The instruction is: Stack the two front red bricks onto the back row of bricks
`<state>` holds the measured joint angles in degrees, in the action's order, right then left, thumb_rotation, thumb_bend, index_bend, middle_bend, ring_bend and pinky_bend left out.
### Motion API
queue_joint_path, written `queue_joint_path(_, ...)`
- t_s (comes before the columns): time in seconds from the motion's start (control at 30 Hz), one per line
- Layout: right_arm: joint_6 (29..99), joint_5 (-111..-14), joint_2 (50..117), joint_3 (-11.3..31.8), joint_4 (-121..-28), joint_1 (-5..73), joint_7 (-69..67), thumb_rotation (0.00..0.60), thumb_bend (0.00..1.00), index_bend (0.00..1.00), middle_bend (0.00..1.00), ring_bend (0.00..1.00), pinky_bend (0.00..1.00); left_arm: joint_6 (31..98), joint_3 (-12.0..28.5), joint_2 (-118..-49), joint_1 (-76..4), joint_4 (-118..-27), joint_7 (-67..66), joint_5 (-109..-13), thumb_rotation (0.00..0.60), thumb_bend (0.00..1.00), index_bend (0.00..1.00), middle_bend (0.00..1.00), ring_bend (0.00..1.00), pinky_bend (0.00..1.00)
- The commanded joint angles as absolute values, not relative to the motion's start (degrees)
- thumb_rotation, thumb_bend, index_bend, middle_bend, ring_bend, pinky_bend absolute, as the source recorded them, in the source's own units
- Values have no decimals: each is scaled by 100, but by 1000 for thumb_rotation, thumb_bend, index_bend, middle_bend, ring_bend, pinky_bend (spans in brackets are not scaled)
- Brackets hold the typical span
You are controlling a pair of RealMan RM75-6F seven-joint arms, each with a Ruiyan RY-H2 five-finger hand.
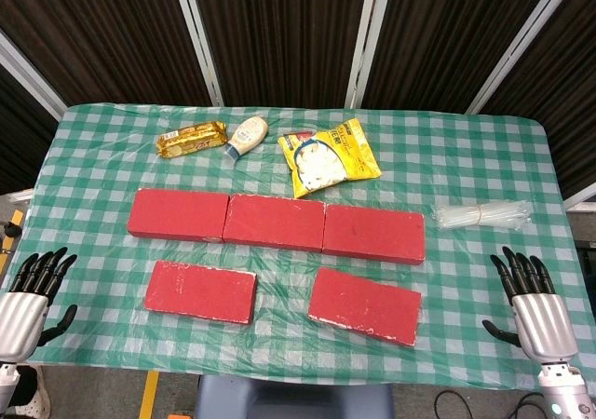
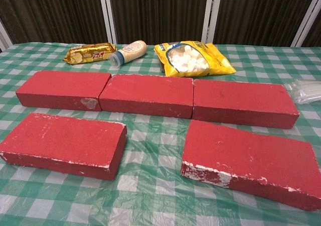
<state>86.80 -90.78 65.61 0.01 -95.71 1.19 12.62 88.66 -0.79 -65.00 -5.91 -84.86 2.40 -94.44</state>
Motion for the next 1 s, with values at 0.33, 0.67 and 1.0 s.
queue_joint_path(0.33,8621,-9140,6550,-57,-9573,127,1246,600,93,0,0,0,0,8325,-551,-6460,-975,-8528,1076,-10177,600,394,0,0,0,35)
queue_joint_path(0.67,8584,-9280,6557,-146,-9603,132,1289,600,93,0,0,0,0,7526,-763,-6812,-1715,-8583,1227,-10840,600,350,0,0,0,0)
queue_joint_path(1.0,8505,-9318,6554,-186,-9608,157,1278,600,93,0,0,0,0,6482,-598,-7020,-2330,-8985,582,-10525,600,337,0,0,0,0)
